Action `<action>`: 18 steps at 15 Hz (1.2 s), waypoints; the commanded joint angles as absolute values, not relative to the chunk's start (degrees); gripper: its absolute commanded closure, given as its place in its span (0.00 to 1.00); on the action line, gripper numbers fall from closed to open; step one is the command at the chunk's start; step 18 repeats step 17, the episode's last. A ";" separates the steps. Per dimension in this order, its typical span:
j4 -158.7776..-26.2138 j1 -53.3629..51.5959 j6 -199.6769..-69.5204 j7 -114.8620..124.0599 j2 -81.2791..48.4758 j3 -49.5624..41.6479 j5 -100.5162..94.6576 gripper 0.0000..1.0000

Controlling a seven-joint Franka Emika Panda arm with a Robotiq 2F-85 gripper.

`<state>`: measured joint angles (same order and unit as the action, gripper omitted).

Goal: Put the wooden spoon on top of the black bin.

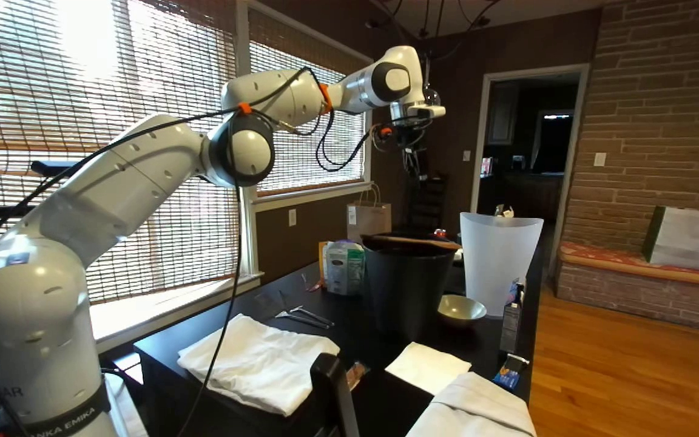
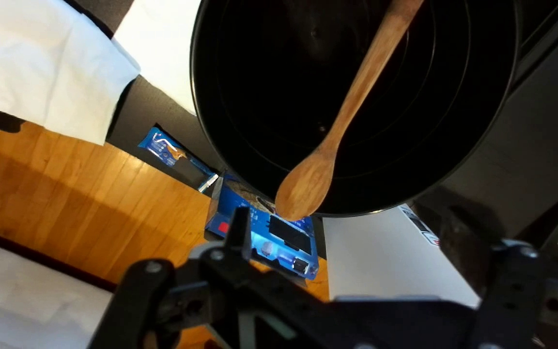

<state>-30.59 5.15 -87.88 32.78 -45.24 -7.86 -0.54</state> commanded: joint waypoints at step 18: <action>-30.60 6.55 -84.08 31.14 -41.89 -8.51 -0.54 0.00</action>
